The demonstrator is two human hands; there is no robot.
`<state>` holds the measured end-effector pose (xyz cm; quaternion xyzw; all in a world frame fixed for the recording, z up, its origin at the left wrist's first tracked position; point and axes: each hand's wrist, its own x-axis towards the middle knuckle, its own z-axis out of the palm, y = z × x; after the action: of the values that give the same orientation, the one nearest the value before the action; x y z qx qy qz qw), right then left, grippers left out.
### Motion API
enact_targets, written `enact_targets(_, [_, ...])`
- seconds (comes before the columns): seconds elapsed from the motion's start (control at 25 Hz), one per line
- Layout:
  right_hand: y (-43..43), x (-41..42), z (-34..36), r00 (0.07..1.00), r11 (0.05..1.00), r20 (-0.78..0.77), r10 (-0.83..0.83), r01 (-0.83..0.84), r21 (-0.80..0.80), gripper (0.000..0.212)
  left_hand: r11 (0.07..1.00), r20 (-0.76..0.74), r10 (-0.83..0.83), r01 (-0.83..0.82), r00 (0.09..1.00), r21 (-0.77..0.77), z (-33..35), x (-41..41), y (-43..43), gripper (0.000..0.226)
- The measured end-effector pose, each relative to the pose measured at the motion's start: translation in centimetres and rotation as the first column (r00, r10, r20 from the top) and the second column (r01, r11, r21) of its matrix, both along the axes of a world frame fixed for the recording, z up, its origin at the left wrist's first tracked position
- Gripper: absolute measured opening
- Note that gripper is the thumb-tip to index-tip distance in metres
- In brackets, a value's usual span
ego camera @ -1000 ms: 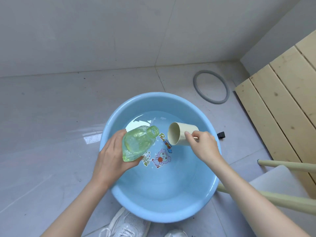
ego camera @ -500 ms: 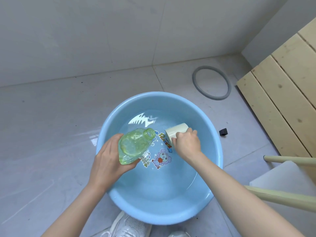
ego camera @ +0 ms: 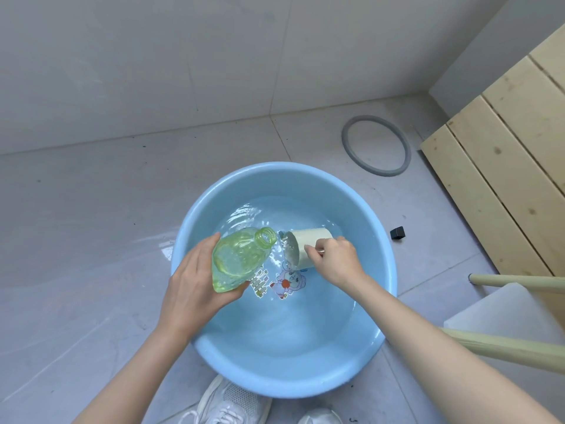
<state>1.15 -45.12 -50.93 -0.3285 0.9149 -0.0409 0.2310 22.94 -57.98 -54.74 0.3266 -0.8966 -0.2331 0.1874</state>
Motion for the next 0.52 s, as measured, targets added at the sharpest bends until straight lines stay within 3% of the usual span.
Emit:
enact_targets(0.12, [1.2, -0.1, 1.0, 0.971, 0.98, 0.183, -0.153, 0.174, -0.101, 0.047, 1.0, -0.015, -0.004, 0.004, 1.0, -0.003, -0.1, 0.1, 0.0, 0.093])
enact_targets(0.4, [3.7, -0.6, 3.8, 0.905, 0.923, 0.358, -0.231, 0.321, -0.214, 0.046, 0.998, -0.06, 0.002, 0.001, 0.998, 0.059, 0.5, -0.1, 0.1, 0.077])
enact_targets(0.52, [4.6, -0.9, 5.6, 0.86, 0.857, 0.438, -0.263, 0.417, -0.304, 0.046, 0.999, -0.073, 0.002, 0.001, 0.997, 0.05, 0.5, 0.0, 0.1, 0.074])
